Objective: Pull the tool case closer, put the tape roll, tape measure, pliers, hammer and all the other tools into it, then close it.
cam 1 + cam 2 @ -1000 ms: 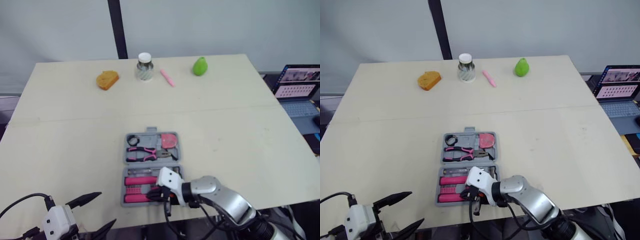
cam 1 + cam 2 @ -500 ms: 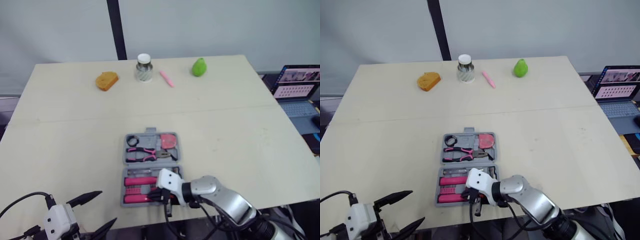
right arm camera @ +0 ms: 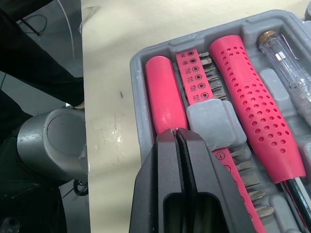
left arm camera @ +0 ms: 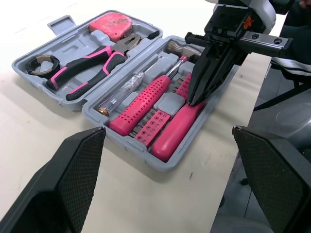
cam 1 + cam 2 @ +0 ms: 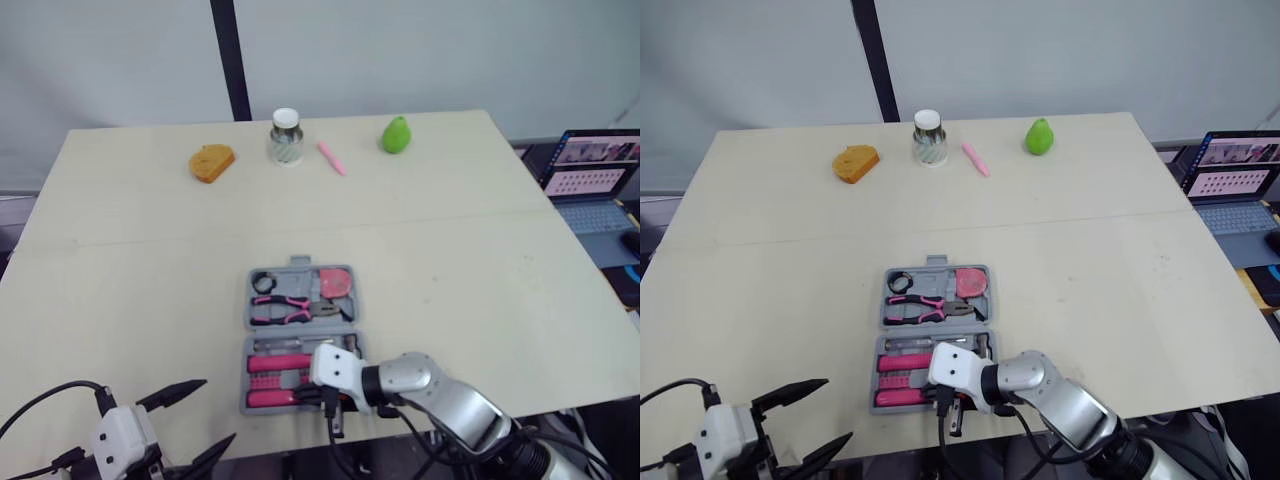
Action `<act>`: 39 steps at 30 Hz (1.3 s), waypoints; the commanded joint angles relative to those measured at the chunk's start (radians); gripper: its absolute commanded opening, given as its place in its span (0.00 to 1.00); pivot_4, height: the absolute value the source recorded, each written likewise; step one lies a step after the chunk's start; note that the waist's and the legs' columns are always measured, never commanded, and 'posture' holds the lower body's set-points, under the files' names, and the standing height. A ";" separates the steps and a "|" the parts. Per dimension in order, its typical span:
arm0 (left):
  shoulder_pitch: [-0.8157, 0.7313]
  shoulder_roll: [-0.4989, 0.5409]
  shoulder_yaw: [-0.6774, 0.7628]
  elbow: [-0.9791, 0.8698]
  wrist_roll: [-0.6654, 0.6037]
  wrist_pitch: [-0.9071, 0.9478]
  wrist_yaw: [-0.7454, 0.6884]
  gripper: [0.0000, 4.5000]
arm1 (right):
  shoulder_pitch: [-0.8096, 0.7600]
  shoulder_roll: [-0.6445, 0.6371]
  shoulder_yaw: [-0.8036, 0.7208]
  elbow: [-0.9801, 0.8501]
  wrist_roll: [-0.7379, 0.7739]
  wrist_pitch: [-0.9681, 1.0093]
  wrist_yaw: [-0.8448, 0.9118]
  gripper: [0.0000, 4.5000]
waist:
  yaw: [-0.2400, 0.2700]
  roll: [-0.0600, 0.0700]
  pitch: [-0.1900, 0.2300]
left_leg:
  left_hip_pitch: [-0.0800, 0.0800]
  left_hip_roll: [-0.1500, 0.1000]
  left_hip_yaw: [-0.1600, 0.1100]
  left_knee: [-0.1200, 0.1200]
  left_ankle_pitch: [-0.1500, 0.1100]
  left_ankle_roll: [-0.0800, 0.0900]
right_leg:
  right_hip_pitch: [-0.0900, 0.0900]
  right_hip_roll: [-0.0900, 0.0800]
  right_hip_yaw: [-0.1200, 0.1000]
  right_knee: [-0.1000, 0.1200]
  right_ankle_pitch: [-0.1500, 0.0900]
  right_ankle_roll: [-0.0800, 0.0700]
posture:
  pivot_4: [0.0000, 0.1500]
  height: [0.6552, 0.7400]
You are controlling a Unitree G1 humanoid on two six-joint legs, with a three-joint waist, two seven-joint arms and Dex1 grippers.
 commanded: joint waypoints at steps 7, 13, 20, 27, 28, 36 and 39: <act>0.005 -0.001 0.000 -0.001 -0.001 -0.008 0.009 1.00 | 0.021 -0.017 0.044 0.083 -0.038 0.076 0.004 0.02 | 0.000 0.001 -0.005 | 0.000 0.000 0.000 0.000 0.000 0.000 | 0.000 0.000 0.000 0.000 0.000 0.000 | 1.00 1.00; 0.000 0.002 -0.002 -0.001 -0.002 -0.007 0.009 1.00 | 0.028 0.007 0.018 0.076 -0.010 0.049 0.009 0.02 | 0.000 -0.001 -0.007 | 0.001 0.001 0.000 0.000 0.000 -0.001 | 0.000 0.000 0.000 0.000 0.000 -0.001 | 1.00 1.00; -0.087 0.013 -0.007 0.047 -0.008 0.023 0.037 1.00 | 0.030 0.086 -0.287 -0.067 0.274 0.068 0.038 0.02 | 0.003 0.001 -0.006 | -0.001 0.001 0.000 0.000 0.000 -0.001 | 0.000 0.001 0.000 0.000 -0.001 -0.001 | 1.00 1.00; -0.293 0.051 0.032 0.185 -0.044 0.121 0.090 1.00 | 0.042 -0.072 -0.613 -0.066 0.447 0.100 0.101 0.02 | 0.024 0.002 -0.005 | -0.001 0.001 0.000 0.000 0.000 0.000 | 0.000 0.001 0.000 0.004 0.000 0.000 | 1.00 1.00; -0.327 0.061 0.037 0.221 -0.049 0.140 0.094 1.00 | 0.068 -0.116 -0.657 -0.021 0.422 0.058 0.116 0.02 | 0.025 0.003 -0.005 | -0.001 0.001 0.000 0.000 0.000 0.000 | 0.000 0.001 0.000 0.004 0.000 0.000 | 1.00 1.00; -0.530 0.103 0.092 0.510 -0.046 0.140 0.104 0.79 | 0.148 -0.275 -0.751 0.311 0.273 -0.213 0.205 0.00 | 0.022 0.002 -0.005 | 0.001 -0.001 0.006 0.000 0.002 0.002 | 0.000 0.000 0.000 0.004 0.002 0.003 | 1.00 1.00; -0.574 0.113 0.094 0.579 -0.032 0.117 0.098 0.46 | 0.149 -0.288 -0.771 0.414 0.241 -0.290 0.223 0.00 | 0.021 0.003 -0.004 | 0.001 0.000 0.008 0.000 0.003 0.002 | -0.001 0.001 0.000 0.005 0.002 0.003 | 1.00 1.00</act>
